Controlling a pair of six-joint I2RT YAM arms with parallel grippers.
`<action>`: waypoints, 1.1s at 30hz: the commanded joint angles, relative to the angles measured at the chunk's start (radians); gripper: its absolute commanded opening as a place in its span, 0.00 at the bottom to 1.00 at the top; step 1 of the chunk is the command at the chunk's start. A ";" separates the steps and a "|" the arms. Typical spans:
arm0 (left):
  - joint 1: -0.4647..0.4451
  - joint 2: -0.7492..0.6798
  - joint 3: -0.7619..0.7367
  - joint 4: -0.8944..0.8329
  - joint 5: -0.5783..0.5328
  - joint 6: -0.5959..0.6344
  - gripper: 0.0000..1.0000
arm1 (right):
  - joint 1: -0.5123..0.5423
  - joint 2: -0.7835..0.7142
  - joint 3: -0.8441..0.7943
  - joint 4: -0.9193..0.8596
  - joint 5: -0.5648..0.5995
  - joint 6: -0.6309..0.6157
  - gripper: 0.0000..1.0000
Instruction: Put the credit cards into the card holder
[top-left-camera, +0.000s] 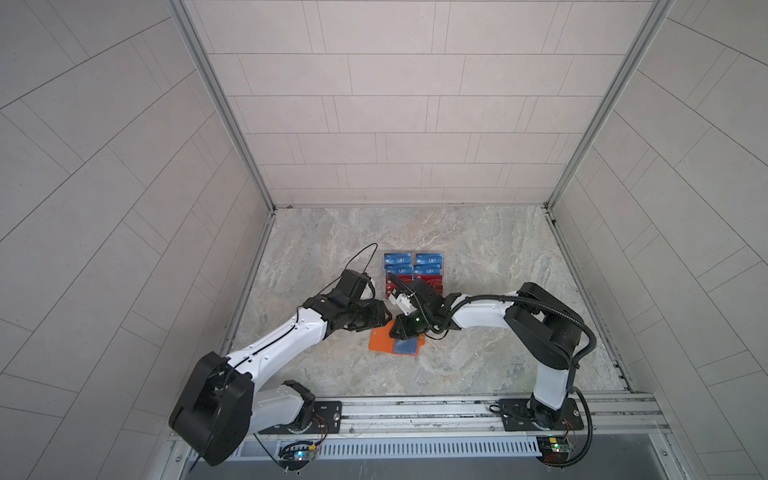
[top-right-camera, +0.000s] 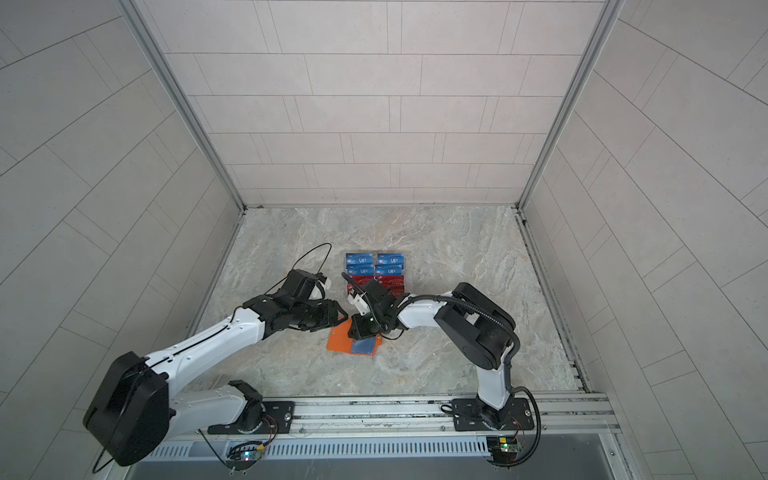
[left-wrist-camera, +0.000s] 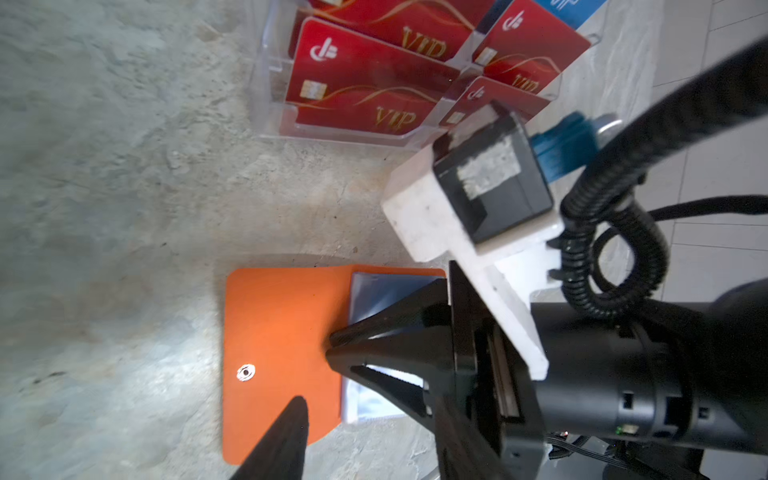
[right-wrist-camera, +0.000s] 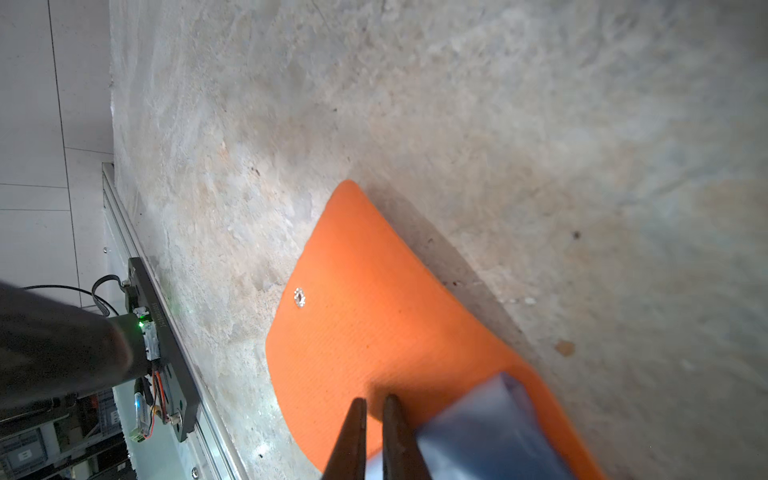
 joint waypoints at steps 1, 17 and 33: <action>0.009 0.024 -0.053 0.126 0.032 -0.071 0.52 | 0.003 0.038 -0.014 -0.053 0.062 0.023 0.14; 0.020 0.135 -0.217 0.315 -0.026 -0.101 0.39 | 0.004 -0.042 -0.024 -0.049 0.077 0.013 0.14; 0.002 0.130 -0.210 0.267 -0.046 -0.090 0.39 | -0.003 -0.196 -0.064 -0.077 0.137 -0.012 0.16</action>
